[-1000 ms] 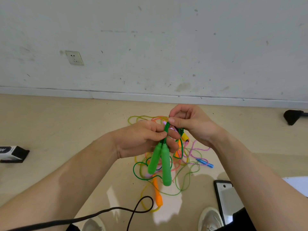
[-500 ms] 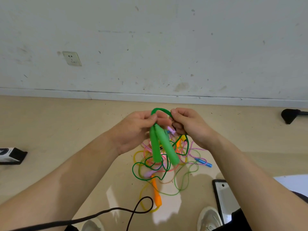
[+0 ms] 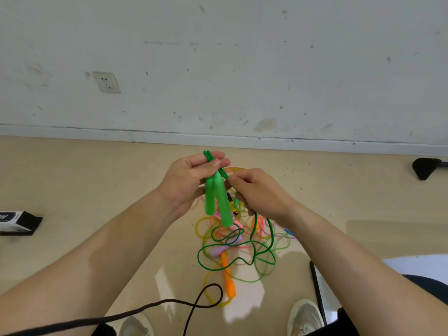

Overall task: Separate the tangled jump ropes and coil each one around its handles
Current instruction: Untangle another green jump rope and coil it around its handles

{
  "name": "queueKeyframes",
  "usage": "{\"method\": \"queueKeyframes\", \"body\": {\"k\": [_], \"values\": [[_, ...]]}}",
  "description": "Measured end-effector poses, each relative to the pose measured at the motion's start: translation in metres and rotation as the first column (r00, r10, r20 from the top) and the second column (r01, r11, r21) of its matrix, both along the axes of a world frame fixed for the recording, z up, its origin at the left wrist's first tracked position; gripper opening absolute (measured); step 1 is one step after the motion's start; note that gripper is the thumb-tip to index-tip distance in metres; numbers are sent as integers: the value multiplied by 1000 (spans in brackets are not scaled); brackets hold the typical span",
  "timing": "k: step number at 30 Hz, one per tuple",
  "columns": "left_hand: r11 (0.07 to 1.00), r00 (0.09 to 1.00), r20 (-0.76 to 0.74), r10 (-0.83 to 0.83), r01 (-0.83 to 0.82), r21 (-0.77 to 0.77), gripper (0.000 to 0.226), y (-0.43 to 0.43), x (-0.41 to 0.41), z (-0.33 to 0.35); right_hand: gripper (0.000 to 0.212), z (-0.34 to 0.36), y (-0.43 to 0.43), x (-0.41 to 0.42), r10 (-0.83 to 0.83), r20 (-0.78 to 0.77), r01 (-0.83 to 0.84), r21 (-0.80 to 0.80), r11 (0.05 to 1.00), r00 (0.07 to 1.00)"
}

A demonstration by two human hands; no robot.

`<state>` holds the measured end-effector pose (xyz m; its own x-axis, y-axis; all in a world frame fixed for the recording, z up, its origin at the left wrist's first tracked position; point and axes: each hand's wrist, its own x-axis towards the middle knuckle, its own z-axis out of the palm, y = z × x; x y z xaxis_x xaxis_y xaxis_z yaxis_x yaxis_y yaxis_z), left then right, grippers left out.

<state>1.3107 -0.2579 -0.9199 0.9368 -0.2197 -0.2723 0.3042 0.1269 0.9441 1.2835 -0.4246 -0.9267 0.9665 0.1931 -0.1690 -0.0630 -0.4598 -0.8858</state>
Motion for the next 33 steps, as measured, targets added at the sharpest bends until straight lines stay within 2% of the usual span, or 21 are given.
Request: {"method": "queueKeyframes", "body": {"k": [5, 11, 18, 21, 24, 28, 33], "values": [[1000, 999, -42, -5, 5, 5, 14, 1, 1, 1, 27, 3, -8, 1, -66, 56, 71, -84, 994, 996], [999, 995, -96, 23, -25, -23, 11, -3, -3, 1, 29, 3, -6, -3, -46, 101, 58, -116, 992, 994], [996, 983, -182, -19, 4, -86, 17, 0, -1, 0, 25, 4, -11, -2, -188, 127, 202, -109, 973, 974], [996, 988, -155, 21, -34, -81, 13, 0, 0, 2, 25, 5, -11, -3, -173, 113, 185, -107, 977, 979], [994, 990, -121, 73, -82, -74, 12, -1, -2, 1, 26, 6, -6, -5, -55, 96, 66, -115, 991, 994], [988, 989, 23, 148, -148, 30, 16, -5, -5, -4, 28, 7, 1, -8, 38, 148, -16, -143, 990, 988], [969, 961, 137, 239, -246, 35, 16, -14, -12, -11, 33, 9, 1, -9, 101, 165, -73, -165, 984, 981]]}}
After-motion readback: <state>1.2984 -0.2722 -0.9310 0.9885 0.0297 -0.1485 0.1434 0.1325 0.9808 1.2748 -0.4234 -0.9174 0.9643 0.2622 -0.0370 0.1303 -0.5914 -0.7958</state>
